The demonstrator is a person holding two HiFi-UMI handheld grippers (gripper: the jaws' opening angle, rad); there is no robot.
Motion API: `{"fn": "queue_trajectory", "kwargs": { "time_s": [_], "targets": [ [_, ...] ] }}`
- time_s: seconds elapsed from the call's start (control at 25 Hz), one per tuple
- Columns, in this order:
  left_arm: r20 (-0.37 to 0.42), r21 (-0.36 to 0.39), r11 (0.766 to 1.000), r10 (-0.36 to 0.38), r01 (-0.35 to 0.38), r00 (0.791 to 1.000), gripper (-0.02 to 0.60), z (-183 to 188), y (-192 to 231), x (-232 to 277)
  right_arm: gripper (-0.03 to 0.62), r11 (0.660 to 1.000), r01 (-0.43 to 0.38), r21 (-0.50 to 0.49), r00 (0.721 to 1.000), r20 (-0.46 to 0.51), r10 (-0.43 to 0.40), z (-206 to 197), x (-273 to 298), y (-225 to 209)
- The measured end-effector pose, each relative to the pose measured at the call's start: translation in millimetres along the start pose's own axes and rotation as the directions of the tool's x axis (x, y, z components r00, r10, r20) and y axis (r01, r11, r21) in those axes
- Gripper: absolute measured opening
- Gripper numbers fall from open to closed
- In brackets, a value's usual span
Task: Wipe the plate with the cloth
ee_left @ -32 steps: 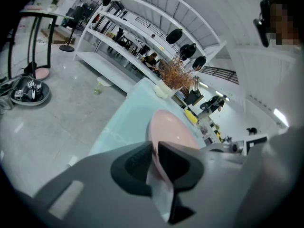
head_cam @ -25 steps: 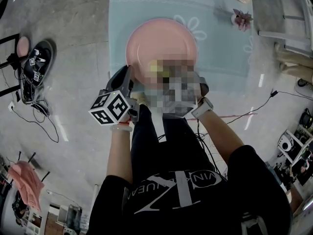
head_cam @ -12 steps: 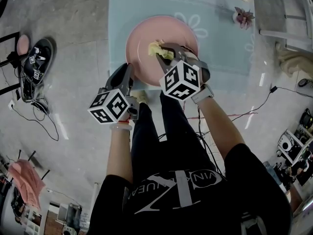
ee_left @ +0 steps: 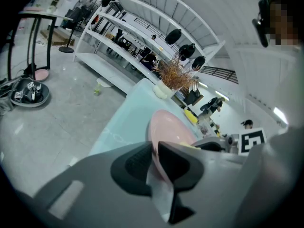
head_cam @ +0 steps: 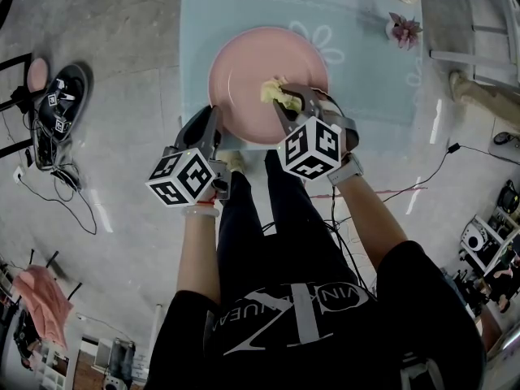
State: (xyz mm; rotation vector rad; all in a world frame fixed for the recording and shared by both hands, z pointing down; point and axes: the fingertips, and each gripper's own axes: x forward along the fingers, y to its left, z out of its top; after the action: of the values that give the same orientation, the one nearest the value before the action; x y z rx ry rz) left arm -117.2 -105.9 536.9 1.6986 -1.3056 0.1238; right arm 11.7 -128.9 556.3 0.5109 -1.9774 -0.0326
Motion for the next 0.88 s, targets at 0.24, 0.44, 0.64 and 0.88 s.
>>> {"fn": "queue_trajectory", "kwargs": {
  "time_s": [0.24,0.44,0.64,0.88],
  "targets": [
    [-0.001,0.000,1.000,0.001,-0.001,1.000,0.000,0,0,0,0.078,0.998,-0.047,-0.041,0.999,0.017,0.048,11,0,25],
    [0.000,0.000,1.000,0.002,-0.002,1.000,0.000,0,0,1,0.080,0.995,-0.073,-0.075,0.996,0.054,0.077,31,9,30],
    [0.001,-0.003,1.000,-0.002,0.002,1.000,0.000,-1,-1,2,0.080,0.997,-0.058,-0.058,0.994,0.085,0.063,44,22,12],
    [0.002,-0.002,1.000,-0.001,0.001,1.000,0.000,-1,0,3,0.080,1.000,-0.015,-0.012,0.996,0.085,0.016,43,30,-19]
  ]
}}
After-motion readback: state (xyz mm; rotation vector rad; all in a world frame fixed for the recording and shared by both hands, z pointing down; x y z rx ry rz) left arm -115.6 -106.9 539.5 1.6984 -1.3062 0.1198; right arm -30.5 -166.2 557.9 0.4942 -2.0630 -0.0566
